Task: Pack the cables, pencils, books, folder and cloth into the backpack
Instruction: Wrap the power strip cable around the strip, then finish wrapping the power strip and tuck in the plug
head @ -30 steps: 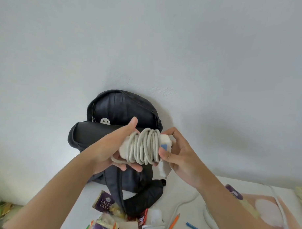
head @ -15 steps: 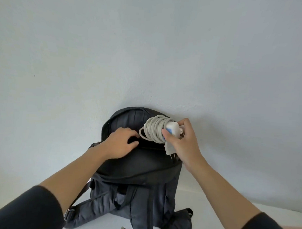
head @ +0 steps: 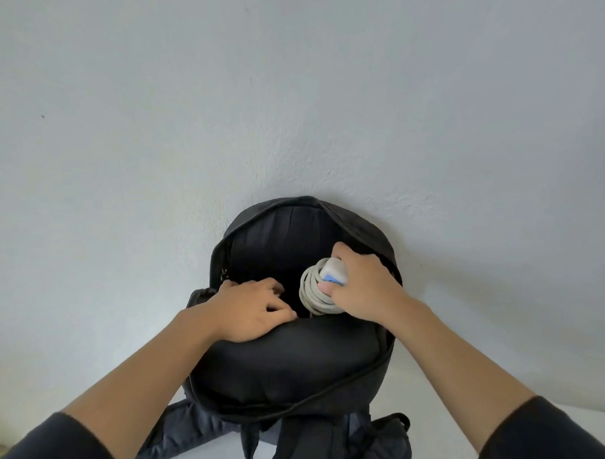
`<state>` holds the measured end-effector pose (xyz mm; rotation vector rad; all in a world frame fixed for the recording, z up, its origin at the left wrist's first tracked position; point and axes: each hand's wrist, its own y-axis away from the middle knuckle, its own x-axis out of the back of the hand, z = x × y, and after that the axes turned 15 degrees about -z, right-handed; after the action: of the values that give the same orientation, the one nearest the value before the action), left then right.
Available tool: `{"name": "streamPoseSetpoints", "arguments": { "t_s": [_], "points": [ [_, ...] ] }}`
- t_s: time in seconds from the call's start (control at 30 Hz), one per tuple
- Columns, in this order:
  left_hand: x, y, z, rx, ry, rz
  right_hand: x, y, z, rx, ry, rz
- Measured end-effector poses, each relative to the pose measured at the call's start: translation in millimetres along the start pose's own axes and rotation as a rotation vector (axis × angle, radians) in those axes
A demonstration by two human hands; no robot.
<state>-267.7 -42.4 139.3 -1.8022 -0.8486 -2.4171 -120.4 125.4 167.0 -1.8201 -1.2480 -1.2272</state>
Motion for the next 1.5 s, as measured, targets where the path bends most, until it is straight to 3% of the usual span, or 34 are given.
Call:
{"name": "streamPoseSetpoints", "arguments": {
  "t_s": [0.17, 0.3, 0.5, 0.57, 0.73, 0.93, 1.0, 1.07, 1.17, 1.37, 1.5],
  "points": [
    [-10, 1, 0, 0.027, -0.001, 0.05, -9, -18, -12, -0.062, 0.16, -0.103],
    [-14, 0, -7, 0.025, -0.014, 0.081, -21, -33, -15, -0.083, 0.107, -0.173],
    [-24, -4, -19, -0.018, 0.092, 0.263, -49, -27, -11, 0.091, -0.052, 0.002],
    [-23, -6, -23, -0.042, 0.171, 0.25, -57, -30, -8, 0.115, -0.102, 0.012],
    [-22, -10, -29, -0.108, 0.363, 0.305, -59, -50, 4, -0.037, -0.085, -0.173],
    [-37, -23, -19, -0.062, 0.302, 0.464, -68, -53, 10, -0.012, -0.009, -0.347],
    [-39, -26, -17, -0.061, 0.287, 0.523, -69, -45, 13, 0.047, -0.036, -0.286],
    [-40, -27, -16, -0.073, 0.276, 0.558, -74, -30, 18, 0.122, -0.112, -0.087],
    [-40, -28, -19, -0.099, 0.283, 0.631, -82, -1, 21, 0.248, -0.025, 0.207],
    [-59, -19, 6, -0.171, 0.273, 0.816, -86, 64, 44, 0.222, -0.164, 0.103],
    [-83, 3, 58, -0.371, 0.322, 0.784, -83, 109, 52, 0.26, -0.277, 0.23]
  ]
}}
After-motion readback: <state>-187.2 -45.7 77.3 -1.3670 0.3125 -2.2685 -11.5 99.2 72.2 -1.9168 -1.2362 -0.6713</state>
